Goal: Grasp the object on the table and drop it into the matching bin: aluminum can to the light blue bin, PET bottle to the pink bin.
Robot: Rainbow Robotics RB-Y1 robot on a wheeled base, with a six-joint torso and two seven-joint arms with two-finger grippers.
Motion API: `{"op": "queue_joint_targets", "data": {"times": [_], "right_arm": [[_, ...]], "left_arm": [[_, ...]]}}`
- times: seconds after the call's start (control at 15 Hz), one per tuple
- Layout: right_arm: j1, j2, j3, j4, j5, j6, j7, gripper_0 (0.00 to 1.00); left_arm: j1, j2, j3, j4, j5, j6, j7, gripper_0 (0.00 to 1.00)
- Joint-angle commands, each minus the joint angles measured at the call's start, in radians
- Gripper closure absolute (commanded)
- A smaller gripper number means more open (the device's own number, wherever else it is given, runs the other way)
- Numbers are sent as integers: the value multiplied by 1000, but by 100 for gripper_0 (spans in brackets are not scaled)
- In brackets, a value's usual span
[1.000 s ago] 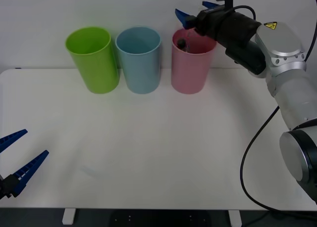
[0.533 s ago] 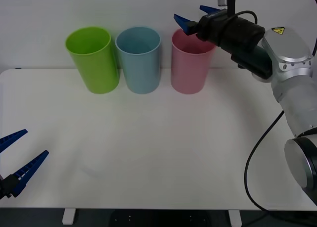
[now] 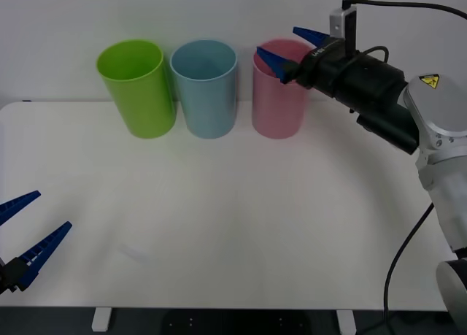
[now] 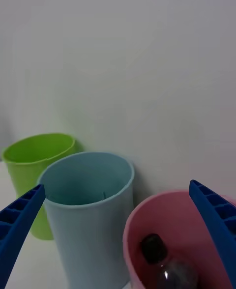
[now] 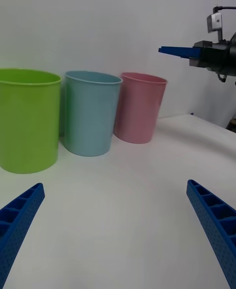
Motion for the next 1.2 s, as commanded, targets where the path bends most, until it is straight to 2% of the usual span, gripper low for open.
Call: {"op": "queue_joint_targets", "data": {"times": [0.07, 0.6, 0.93, 1.2], "right_arm": [[90, -24, 0, -81, -30, -65, 10, 0], [329, -110, 0, -273, -105, -236, 77, 0], [426, -130, 2, -298, -146, -290, 229, 0], [513, -150, 0, -338, -172, -321, 249, 0]], "left_arm": [[0, 0, 0, 0, 0, 0, 0, 0], [0, 0, 0, 0, 0, 0, 0, 0], [0, 0, 0, 0, 0, 0, 0, 0], [0, 0, 0, 0, 0, 0, 0, 0]]}}
